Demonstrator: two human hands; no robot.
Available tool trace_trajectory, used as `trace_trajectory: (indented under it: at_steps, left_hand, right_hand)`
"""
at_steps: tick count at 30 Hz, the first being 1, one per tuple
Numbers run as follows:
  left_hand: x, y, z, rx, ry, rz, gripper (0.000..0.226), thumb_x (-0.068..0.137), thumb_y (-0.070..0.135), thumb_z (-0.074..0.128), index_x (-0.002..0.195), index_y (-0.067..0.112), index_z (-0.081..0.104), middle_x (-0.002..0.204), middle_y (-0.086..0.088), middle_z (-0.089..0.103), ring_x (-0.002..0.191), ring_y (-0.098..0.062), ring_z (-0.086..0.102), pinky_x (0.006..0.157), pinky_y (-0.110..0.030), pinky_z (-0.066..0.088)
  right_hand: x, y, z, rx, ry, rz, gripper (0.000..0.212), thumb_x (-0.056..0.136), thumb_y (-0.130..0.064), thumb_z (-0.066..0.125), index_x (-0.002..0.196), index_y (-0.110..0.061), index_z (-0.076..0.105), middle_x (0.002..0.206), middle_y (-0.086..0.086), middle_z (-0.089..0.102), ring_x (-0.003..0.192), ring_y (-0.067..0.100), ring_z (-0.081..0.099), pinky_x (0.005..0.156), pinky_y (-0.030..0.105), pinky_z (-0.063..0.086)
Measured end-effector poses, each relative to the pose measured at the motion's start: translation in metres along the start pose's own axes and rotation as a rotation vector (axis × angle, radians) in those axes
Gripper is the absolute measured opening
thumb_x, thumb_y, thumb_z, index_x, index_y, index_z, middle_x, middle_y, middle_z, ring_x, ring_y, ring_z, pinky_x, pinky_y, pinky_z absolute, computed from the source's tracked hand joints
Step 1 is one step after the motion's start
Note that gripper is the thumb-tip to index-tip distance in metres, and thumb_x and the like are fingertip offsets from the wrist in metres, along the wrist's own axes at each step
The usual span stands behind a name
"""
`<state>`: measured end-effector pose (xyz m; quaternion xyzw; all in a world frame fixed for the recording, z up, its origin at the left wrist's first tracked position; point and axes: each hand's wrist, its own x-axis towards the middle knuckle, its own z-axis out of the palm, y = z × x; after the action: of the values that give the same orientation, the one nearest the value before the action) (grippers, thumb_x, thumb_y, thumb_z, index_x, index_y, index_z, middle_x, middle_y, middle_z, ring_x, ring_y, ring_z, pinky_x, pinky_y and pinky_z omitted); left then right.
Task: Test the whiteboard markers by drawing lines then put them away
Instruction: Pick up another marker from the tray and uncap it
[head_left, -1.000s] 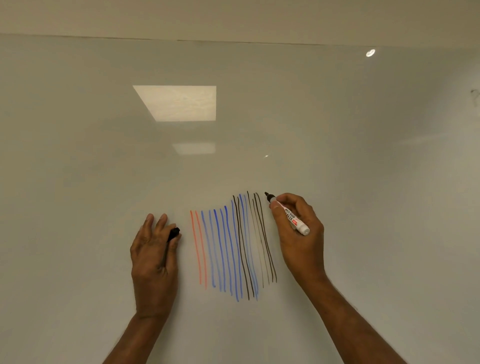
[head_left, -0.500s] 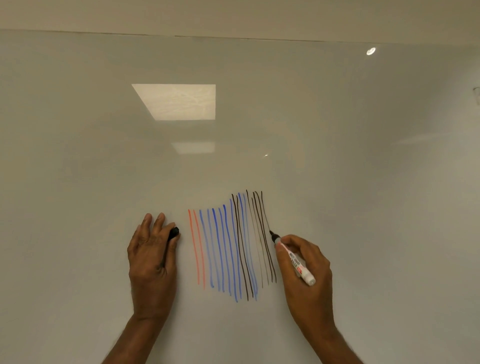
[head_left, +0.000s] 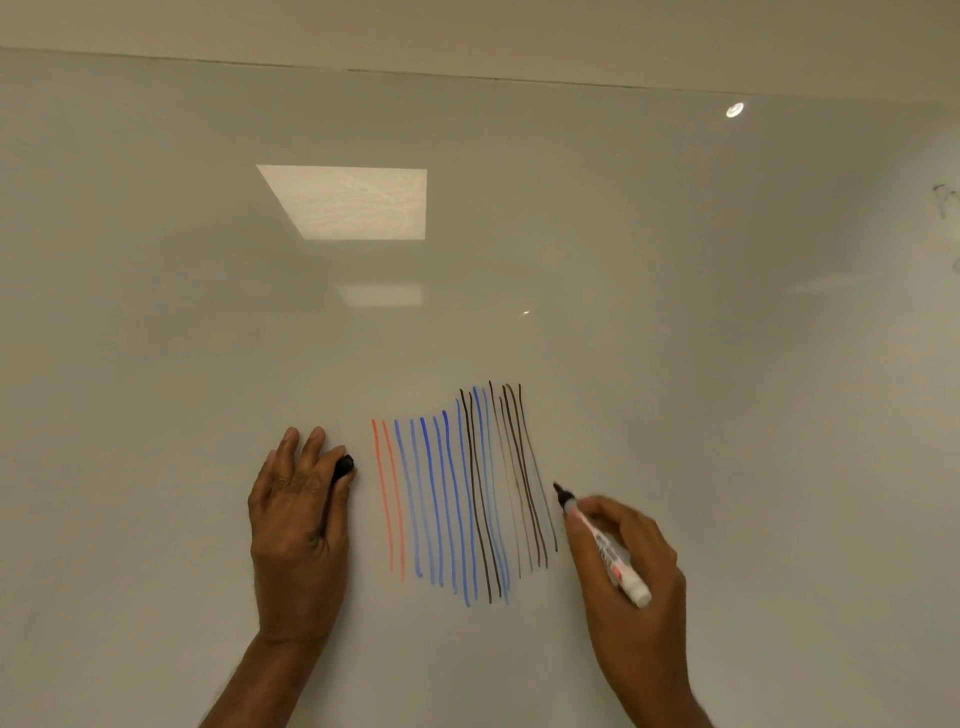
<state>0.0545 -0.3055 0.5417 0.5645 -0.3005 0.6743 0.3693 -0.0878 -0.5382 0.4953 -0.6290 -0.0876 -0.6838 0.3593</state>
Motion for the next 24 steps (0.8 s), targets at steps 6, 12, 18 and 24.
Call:
trace_trajectory:
  at_steps: [6,12,18,24]
  left_hand:
    - [0.000,-0.002,0.001,0.020,0.014,0.020,0.031,0.098,0.013,0.060,0.123,-0.003,0.069,0.138,-0.018,0.062,0.142,-0.030,0.048,0.116,-0.057,0.036]
    - [0.001,0.001,0.000,0.018,0.016,0.015,0.031,0.099,0.014,0.059,0.122,-0.003,0.070,0.138,-0.016,0.062,0.142,-0.027,0.047,0.119,-0.051,0.034]
    - [0.000,0.000,0.001,0.025,0.006,0.020,0.031,0.098,0.012,0.061,0.124,-0.003,0.069,0.139,-0.016,0.062,0.143,-0.029,0.047,0.116,-0.058,0.037]
    - [-0.002,-0.001,0.001,0.032,0.006,0.034,0.031,0.097,0.009,0.062,0.125,-0.003,0.068,0.139,-0.017,0.061,0.142,-0.032,0.048,0.116,-0.058,0.036]
  right_hand:
    - [0.064,-0.023,0.027,0.088,0.022,-0.003,0.026,0.092,-0.035,0.066,0.114,-0.022,0.068,0.105,-0.005,0.069,0.100,0.019,0.067,0.084,0.046,0.057]
    - [0.076,-0.013,0.036,0.099,0.010,0.004,0.024,0.092,-0.035,0.066,0.113,-0.022,0.069,0.103,-0.008,0.070,0.098,0.016,0.067,0.085,0.045,0.057]
    - [0.026,-0.005,0.014,0.122,0.006,0.003,0.024,0.089,-0.043,0.065,0.113,-0.038,0.065,0.101,-0.014,0.070,0.093,0.009,0.069,0.080,0.026,0.059]
    - [-0.021,0.010,-0.011,0.024,-0.049,0.085,0.026,0.088,-0.060,0.059,0.113,-0.054,0.062,0.105,-0.029,0.066,0.097,0.000,0.065,0.085,0.017,0.053]
